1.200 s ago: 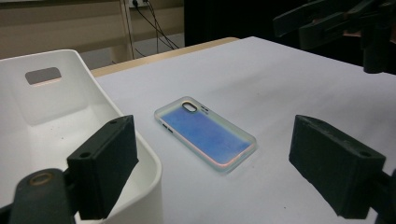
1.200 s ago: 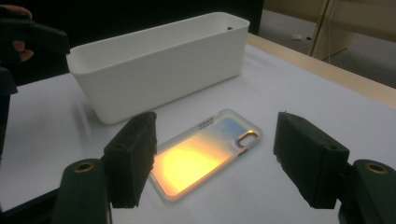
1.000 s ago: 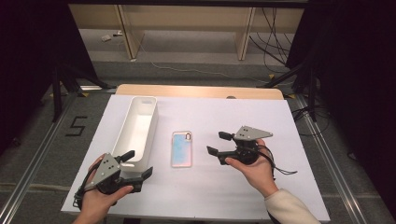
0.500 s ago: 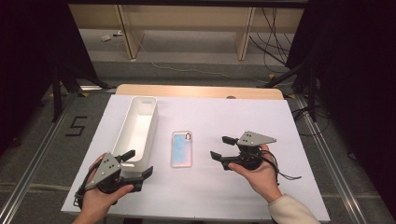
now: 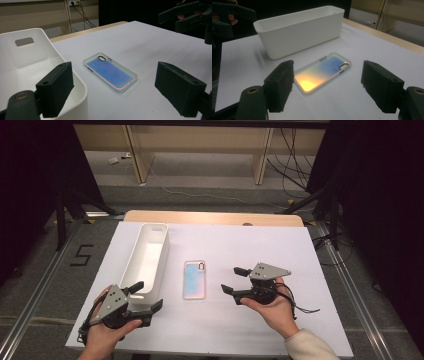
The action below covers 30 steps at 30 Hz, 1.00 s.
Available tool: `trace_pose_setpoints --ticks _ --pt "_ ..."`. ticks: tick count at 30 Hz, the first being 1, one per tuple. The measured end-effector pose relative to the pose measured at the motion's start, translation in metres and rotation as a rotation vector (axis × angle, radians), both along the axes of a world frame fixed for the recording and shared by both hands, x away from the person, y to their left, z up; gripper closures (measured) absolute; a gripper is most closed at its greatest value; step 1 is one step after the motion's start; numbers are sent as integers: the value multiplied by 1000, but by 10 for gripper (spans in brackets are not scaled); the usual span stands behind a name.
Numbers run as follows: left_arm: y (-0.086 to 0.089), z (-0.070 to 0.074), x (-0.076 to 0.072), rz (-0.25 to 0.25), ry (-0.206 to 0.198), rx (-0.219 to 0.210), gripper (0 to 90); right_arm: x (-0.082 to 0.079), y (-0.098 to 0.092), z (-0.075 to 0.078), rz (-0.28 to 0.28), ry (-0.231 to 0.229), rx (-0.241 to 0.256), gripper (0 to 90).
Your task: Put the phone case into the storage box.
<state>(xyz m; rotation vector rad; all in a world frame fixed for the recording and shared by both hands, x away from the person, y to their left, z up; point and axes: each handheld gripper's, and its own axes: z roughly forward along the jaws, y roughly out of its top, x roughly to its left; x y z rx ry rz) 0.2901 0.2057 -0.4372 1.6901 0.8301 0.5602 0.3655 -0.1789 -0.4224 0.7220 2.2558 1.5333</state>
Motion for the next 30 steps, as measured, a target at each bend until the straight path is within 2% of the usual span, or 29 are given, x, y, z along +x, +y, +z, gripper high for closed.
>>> trace_pose_setpoints --ticks 3,4,5,6,8,9,11,12,20,25,28,30 --pt "0 1 -1 -1 -3 -1 144 -1 4 0 18 18 -3 279" --pt "0 1 -1 -3 -4 0 144 -2 4 1 17 18 -27 280" --pt "0 1 -1 -4 -6 1 144 -3 9 2 32 8 -52 283" --pt "-1 1 -1 -4 -9 4 144 -3 12 3 39 -11 -65 286" --pt "-1 1 -1 -3 -8 4 144 -4 15 3 43 -19 -80 288" --pt "-1 1 -1 -1 -7 4 144 -3 20 3 67 -25 -121 304" --pt "-1 1 -1 -2 -7 6 144 -3 23 3 68 -28 -139 312" --pt "-1 1 -1 -1 -4 0 144 -2 28 3 69 -44 -194 318" --pt "0 1 0 -2 -2 1 145 4 44 1 103 -23 -237 331" --pt "0 1 0 -2 -1 0 145 8 59 -2 123 -19 -305 355" --pt "0 1 0 -1 -2 3 145 9 64 -3 130 -21 -321 361" --pt "0 1 -1 -2 -5 4 145 11 71 -5 149 -1 -350 362"
